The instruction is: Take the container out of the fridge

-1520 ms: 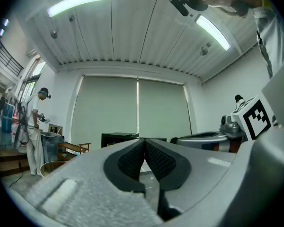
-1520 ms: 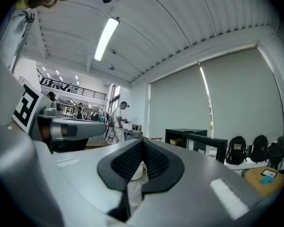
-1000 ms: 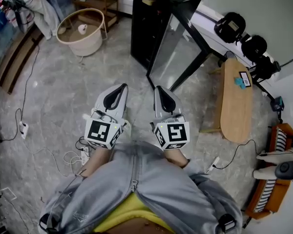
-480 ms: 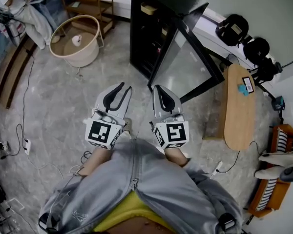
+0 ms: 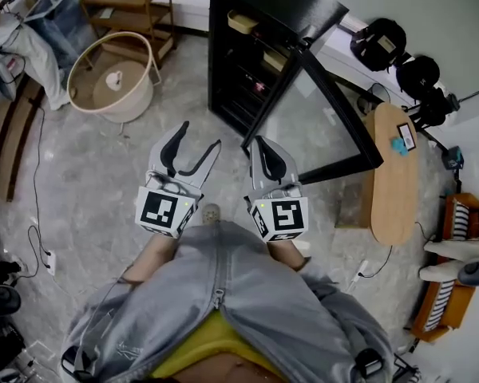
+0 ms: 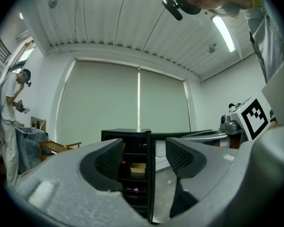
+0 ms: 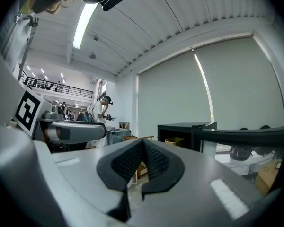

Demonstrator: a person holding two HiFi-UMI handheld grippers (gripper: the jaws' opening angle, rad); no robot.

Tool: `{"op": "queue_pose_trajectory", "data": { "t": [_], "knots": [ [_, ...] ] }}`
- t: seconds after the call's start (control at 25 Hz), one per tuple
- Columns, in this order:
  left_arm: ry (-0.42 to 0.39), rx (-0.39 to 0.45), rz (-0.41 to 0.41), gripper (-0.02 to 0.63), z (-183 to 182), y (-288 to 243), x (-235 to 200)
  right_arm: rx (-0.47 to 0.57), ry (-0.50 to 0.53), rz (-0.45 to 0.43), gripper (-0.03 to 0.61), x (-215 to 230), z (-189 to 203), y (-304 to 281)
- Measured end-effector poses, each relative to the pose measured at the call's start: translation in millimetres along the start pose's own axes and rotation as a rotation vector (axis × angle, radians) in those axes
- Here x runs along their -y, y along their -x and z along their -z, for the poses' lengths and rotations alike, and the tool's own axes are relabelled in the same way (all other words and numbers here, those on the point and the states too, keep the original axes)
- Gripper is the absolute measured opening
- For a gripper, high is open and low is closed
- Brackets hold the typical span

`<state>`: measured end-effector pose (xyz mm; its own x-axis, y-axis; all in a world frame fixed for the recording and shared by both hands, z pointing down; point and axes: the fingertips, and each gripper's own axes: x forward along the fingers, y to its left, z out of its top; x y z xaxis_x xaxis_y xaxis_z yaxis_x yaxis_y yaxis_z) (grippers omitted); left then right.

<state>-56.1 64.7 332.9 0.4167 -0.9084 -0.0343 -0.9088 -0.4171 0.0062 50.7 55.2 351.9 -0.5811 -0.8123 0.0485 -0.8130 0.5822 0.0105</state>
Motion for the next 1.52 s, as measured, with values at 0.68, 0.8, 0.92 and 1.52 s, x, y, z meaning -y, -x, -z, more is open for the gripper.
{"op": "queue_pose_trajectory", "data": {
  "t": [0.68,0.8,0.92,1.52],
  "knots": [
    [0.045,-0.007,0.023,0.397,18.0,-69.7,-48.9,-0.001,0.022,0.047,0.000,39.0,0.8,-72.0],
    [0.039,-0.007,0.022,0.397,22.1,-95.3,-62.0,0.014,0.047,0.059,0.000,52.6,0.3,-96.1],
    [0.037,-0.010,0.025,0.397,27.7,-128.9,-78.1,0.017,0.059,0.065,0.000,70.4,3.3,-127.1],
    [0.026,-0.057,-0.008,0.397,59.7,-282.7,-153.9,-0.031,0.056,-0.012,0.000,140.2,25.0,-273.9]
  ]
}}
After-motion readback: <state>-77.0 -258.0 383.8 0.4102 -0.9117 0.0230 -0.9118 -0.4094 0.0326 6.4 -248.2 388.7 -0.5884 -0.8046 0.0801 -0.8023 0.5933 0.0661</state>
